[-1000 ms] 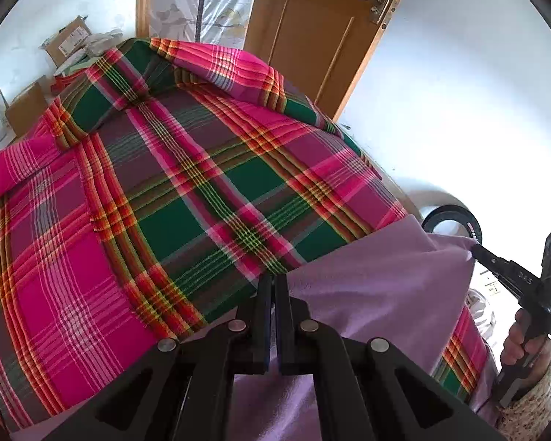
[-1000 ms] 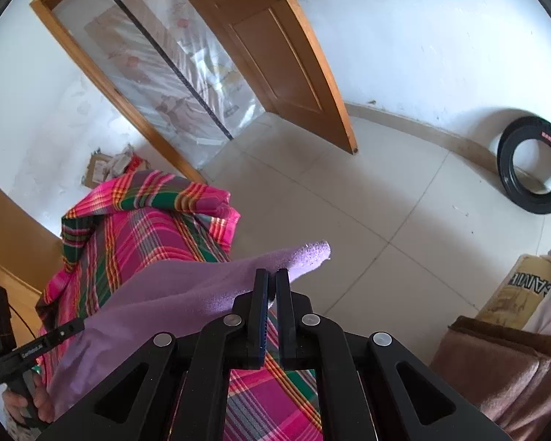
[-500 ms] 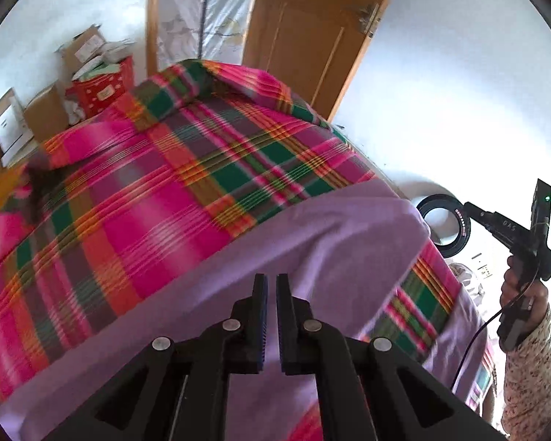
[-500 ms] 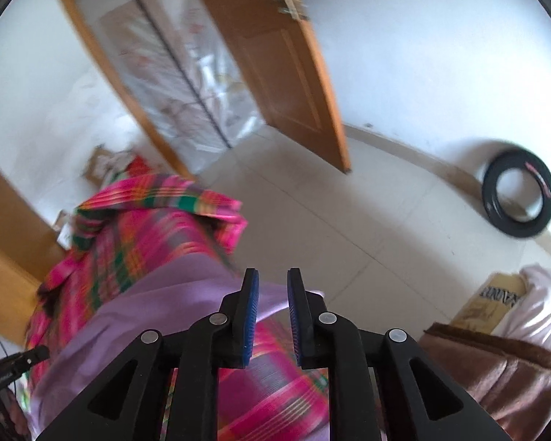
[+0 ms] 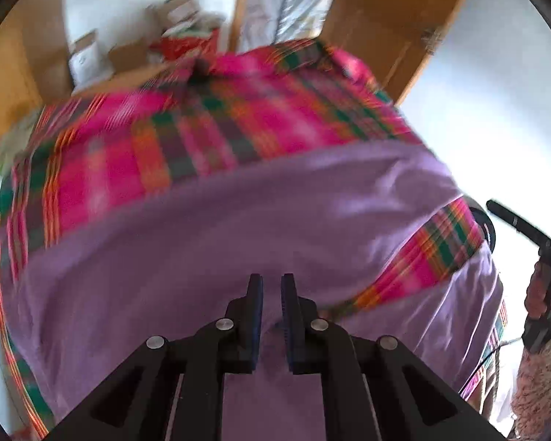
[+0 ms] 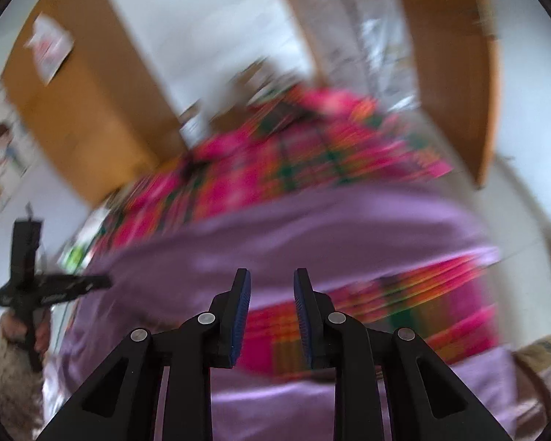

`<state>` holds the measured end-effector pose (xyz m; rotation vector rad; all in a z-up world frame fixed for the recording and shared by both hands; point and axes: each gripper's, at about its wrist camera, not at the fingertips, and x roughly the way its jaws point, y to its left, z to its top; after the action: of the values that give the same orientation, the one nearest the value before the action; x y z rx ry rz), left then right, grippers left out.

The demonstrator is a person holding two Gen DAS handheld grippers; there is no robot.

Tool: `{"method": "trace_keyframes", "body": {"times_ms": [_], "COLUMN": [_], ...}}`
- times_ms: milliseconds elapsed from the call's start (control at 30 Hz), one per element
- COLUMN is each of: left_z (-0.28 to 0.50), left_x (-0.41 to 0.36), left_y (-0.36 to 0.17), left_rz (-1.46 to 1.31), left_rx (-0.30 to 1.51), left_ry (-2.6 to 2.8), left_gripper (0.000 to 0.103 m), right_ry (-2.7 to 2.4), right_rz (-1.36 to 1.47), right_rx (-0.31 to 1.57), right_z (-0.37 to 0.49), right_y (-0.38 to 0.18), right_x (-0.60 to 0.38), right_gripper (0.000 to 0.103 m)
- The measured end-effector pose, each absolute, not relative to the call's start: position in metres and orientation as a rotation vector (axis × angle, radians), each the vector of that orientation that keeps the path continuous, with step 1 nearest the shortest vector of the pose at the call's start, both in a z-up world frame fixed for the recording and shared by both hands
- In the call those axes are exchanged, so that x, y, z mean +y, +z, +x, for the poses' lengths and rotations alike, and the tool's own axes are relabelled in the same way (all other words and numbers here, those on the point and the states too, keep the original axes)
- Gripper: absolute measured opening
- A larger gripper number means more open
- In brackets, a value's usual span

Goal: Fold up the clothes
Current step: 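Open both tools and release the folded garment onto the bed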

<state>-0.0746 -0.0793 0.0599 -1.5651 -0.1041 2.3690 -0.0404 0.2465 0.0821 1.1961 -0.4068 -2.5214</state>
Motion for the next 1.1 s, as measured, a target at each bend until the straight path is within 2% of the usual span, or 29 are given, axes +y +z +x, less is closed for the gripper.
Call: {"method": "trace_keyframes", "body": {"times_ms": [267,600,700,767,1000,1100], "left_z": [-0.05,-0.052,-0.052,-0.051,-0.054,-0.055], "left_x": [-0.121,-0.143,-0.148,-0.15,-0.152,-0.153], "left_y": [0.032,0.015,0.011,0.009,0.003,0.004], "left_rz": [-1.593,-1.619,-1.625,-1.628,-1.64,-1.639], "left_rx": [-0.324,-0.444,-0.479,-0.498,-0.547,-0.54], "left_ry": [2.366,2.358,2.348,2.339,2.313,2.311], "left_gripper": [0.01,0.01,0.01,0.01,0.01,0.01], "right_ry": [-2.221,-2.171,-2.188,-2.17,-2.122,-2.101], "right_rz": [1.255,1.252,1.237,1.243,1.236,1.226], "right_rx": [-0.274,-0.023,0.037,0.033,0.006,-0.019], "right_z": [-0.039,-0.049,-0.056,-0.06,-0.064,-0.062], "right_y": [0.043,0.019,0.015,0.012,0.008,0.01], "right_x": [0.136,0.054,0.04,0.036,0.025,0.024], "right_gripper": [0.025,0.025,0.029,0.035,0.036,0.03]}}
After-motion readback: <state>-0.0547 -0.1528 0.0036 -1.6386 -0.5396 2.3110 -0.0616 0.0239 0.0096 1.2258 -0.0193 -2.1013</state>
